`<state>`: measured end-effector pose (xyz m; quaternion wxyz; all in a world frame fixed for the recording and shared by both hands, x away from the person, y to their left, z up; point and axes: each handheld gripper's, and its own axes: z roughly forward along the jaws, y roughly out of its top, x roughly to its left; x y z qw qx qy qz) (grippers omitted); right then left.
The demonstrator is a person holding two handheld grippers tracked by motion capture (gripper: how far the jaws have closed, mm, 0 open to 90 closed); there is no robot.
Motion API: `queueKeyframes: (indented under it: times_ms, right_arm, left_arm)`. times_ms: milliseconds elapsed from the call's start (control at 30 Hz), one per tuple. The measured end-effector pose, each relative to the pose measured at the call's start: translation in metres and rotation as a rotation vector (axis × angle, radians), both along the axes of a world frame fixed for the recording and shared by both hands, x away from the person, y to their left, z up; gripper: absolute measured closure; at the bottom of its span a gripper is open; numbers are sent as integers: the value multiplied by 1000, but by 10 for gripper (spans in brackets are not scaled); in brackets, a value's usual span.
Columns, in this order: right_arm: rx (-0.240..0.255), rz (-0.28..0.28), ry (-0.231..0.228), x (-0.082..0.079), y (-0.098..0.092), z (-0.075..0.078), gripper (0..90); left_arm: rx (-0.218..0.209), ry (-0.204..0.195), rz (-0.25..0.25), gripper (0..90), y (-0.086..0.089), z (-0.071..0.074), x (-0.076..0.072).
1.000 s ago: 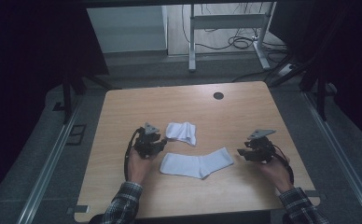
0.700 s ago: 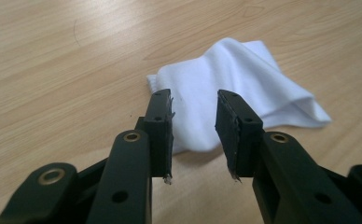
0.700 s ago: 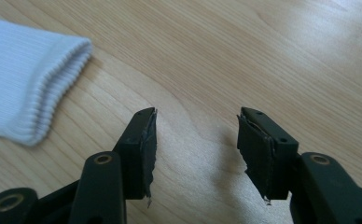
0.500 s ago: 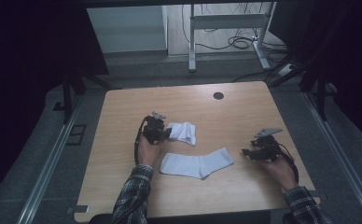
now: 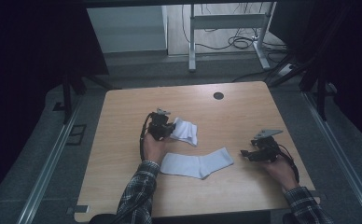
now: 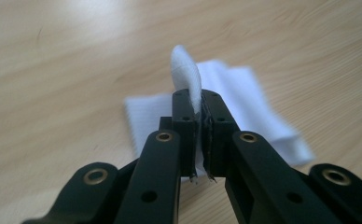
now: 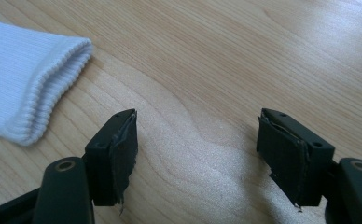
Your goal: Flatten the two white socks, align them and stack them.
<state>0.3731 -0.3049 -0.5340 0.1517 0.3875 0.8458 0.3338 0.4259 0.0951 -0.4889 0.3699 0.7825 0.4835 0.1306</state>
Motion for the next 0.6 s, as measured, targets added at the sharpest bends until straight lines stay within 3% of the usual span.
queueKeyframes:
  times_ms: [133,367,600]
  right_arm:
    - [1,0,-1,0,0,0,285]
    - [3,1,-2,0,0,0,281]
    - [4,2,-1,-1,0,-1,278]
  left_arm:
    - [-41,-13,-48,853,-16,22,2]
    - [-36,-65,-113,854,-56,55,5]
    - [-74,-125,-165,855,-89,91,5]
